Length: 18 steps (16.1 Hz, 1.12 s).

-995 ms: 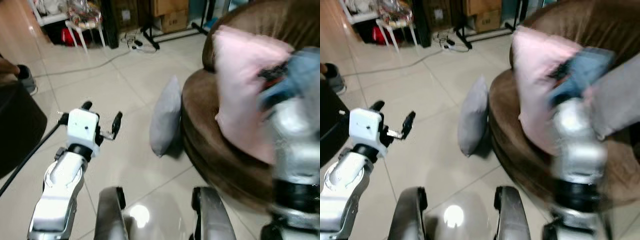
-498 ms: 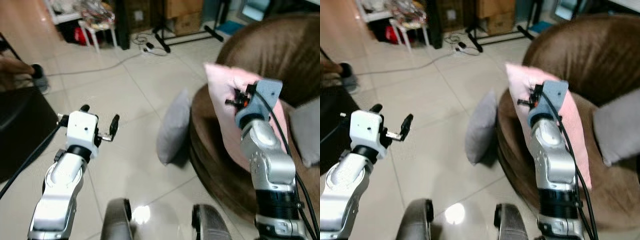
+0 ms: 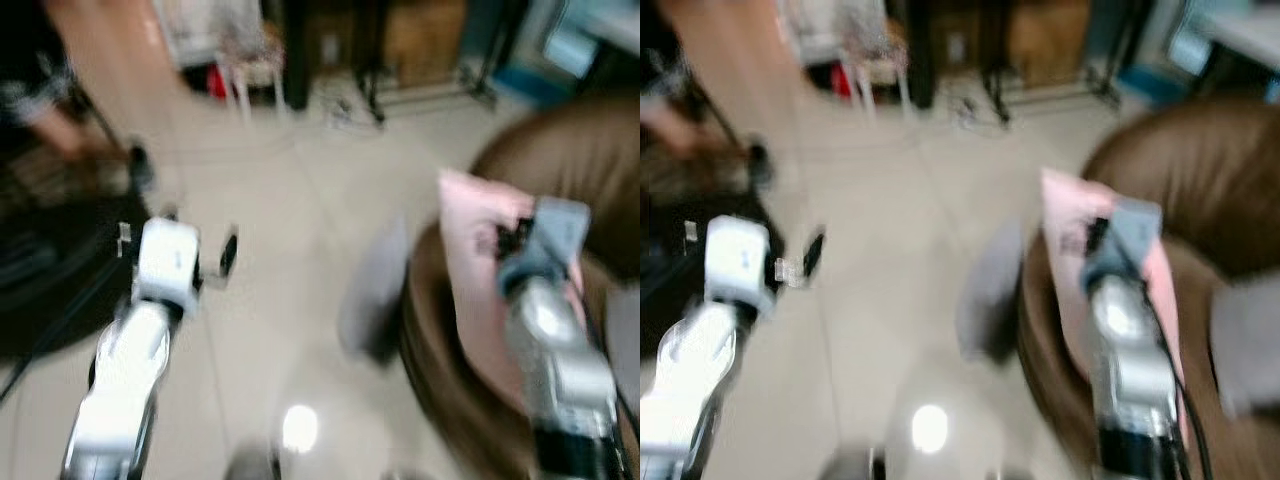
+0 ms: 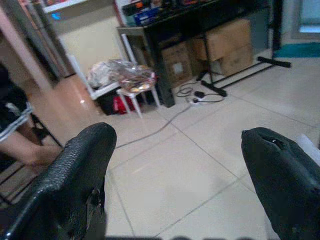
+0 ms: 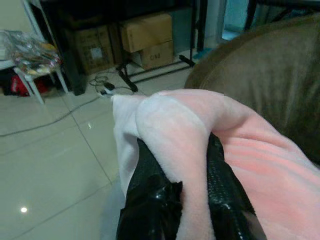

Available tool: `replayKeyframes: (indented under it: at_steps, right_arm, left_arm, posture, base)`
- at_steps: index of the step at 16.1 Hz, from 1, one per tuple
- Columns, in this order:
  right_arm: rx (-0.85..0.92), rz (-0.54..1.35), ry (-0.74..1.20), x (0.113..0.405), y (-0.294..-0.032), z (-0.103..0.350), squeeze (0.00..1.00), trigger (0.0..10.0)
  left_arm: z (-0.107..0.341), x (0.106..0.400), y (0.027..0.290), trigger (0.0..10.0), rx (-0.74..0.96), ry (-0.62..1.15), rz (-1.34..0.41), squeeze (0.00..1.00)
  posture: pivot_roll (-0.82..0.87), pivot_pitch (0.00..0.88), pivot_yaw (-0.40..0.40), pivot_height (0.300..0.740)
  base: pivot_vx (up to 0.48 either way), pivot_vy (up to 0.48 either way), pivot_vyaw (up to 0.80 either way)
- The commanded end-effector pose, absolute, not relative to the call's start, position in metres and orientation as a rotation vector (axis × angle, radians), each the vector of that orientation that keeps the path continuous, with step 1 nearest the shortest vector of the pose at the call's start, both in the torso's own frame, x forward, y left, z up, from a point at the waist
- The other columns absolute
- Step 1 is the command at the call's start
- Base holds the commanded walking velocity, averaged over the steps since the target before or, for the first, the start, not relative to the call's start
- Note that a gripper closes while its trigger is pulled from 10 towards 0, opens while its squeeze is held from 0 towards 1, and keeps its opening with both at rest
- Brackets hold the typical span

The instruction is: Move the pillow to the sofa from floor

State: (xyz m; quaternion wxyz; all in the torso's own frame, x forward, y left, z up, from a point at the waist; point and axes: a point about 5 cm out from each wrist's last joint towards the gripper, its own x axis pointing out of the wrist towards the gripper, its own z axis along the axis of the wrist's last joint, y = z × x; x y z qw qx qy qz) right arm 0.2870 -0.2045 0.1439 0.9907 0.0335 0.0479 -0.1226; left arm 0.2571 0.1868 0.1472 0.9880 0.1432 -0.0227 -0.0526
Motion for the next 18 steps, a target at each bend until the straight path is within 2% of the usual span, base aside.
replayKeyframes:
  at_steps: [1, 7, 12, 13, 18]
  right_arm:
    - [0.081, -0.221, 0.032, 0.285, -0.201, 0.159, 0.00, 10.0]
    - [0.210, -0.215, -0.137, 0.281, -0.195, 0.202, 0.00, 10.0]
    - [0.159, -0.233, -0.029, 0.265, -0.190, 0.172, 0.00, 10.0]
    - [0.116, -0.265, 0.008, 0.257, -0.192, 0.165, 0.00, 10.0]
    - [0.078, -0.351, 0.016, 0.235, -0.208, 0.166, 0.00, 10.0]
  left_arm:
    - [0.148, 0.259, 0.187, 10.0, 0.300, -0.051, -0.106, 0.00]
    - [0.158, 0.267, 0.182, 10.0, 0.315, -0.080, -0.134, 0.00]
    - [0.154, 0.274, 0.179, 10.0, 0.317, -0.064, -0.172, 0.00]
    - [0.148, 0.278, 0.176, 10.0, 0.315, -0.049, -0.198, 0.00]
    - [0.141, 0.286, 0.153, 10.0, 0.294, -0.054, -0.277, 0.00]
  posture:
    - [-0.06, 0.000, 0.028, 0.740]
    - [-0.07, 0.000, 0.052, 0.740]
    - [-0.10, 0.000, 0.113, 0.740]
    - [-0.15, 0.000, 0.151, 0.740]
    - [-0.24, 0.000, 0.180, 0.740]
  base:
    - [0.000, 0.000, 0.00]
    - [0.000, 0.000, 0.00]
    - [0.000, 0.000, 0.00]
    - [0.000, 0.000, 0.00]
    - [0.000, 0.000, 0.00]
